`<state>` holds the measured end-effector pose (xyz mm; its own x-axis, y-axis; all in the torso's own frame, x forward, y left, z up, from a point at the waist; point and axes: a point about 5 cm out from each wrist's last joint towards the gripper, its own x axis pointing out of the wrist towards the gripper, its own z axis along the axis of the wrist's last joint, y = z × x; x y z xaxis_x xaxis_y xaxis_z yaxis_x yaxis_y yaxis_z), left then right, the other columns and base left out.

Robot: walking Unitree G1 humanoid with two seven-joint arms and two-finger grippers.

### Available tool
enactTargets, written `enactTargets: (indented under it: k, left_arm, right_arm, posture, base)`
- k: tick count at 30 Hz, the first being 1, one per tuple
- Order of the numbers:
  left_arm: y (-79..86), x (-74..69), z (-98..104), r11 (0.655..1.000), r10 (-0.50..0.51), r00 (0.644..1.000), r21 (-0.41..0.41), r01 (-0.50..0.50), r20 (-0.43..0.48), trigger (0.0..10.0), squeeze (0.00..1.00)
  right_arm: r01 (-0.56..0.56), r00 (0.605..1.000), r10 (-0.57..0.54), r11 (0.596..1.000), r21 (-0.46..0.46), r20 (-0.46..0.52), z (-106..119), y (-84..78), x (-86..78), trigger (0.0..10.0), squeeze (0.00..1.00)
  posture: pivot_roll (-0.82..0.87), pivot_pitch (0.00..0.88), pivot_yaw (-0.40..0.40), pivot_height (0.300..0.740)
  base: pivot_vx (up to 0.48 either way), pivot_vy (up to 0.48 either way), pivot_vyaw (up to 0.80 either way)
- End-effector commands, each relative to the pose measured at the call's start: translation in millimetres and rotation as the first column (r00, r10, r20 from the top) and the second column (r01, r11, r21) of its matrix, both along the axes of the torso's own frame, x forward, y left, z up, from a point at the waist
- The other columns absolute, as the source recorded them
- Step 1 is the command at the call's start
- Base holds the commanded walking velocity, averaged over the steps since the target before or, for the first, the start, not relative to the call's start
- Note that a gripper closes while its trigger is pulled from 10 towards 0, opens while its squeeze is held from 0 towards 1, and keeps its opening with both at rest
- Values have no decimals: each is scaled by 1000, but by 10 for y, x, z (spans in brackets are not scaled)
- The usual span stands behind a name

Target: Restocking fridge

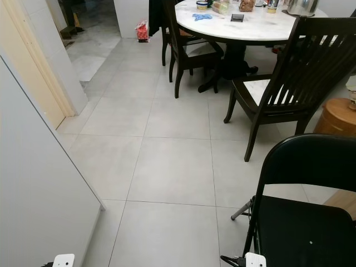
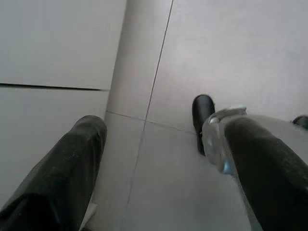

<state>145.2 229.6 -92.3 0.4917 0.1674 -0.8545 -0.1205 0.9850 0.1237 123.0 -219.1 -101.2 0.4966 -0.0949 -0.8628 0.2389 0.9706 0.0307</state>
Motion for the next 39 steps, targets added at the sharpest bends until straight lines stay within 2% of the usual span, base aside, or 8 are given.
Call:
enactTargets:
  k: [1,18,28,39]
  left_arm:
    - [28,-69,-20,1000,-6,1000,6,7,-23,10000,0]
    - [-3,-106,-42,1000,-15,999,1,15,-40,10000,0]
    - [15,-277,-93,1000,-16,996,3,16,-83,10000,0]
    - [-43,-295,-113,999,-32,995,-1,32,-99,10000,0]
  right_arm:
    - [-4,1000,4,1000,4,11,8,15,33,10000,0]
    - [-15,1000,15,1000,7,0,1,13,14,10000,0]
    - [-19,1000,19,1000,10,-3,2,13,17,10000,0]
    - [-25,1000,25,1000,11,-10,-4,18,4,10000,0]
  posture:
    - [-98,0,14,740]
    - [-95,0,9,740]
    - [-95,0,11,740]
    - [-92,0,10,740]
  base:
    - [0,0,744]
    - [0,0,800]
    - [0,0,800]
    - [0,0,800]
